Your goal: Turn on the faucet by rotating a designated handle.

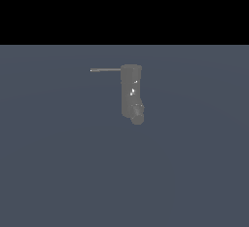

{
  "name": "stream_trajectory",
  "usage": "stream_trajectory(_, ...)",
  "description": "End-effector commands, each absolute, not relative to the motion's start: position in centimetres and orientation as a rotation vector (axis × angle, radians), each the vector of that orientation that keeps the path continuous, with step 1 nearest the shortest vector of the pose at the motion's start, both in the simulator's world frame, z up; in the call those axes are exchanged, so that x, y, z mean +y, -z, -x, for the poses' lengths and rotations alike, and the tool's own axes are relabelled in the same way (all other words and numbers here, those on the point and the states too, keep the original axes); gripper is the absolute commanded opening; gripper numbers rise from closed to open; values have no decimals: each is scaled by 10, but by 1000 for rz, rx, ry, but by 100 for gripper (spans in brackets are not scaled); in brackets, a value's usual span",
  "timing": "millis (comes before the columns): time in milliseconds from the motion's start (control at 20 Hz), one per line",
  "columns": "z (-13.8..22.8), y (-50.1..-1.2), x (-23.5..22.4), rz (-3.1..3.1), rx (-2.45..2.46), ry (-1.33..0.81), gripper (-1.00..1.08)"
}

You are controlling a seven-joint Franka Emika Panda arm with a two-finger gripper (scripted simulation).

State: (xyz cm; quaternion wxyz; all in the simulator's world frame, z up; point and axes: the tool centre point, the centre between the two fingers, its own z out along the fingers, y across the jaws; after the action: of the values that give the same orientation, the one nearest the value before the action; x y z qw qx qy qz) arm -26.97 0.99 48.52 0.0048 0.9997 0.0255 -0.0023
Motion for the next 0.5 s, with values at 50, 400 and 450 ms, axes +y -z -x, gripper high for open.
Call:
stream_trajectory(50,270,-485,10,-3131,79,7,-100)
stream_trajectory(400,265,-479,18,-3132,29,7,-100)
stream_trajectory(450,264,-477,20,-3132,15,7,-100)
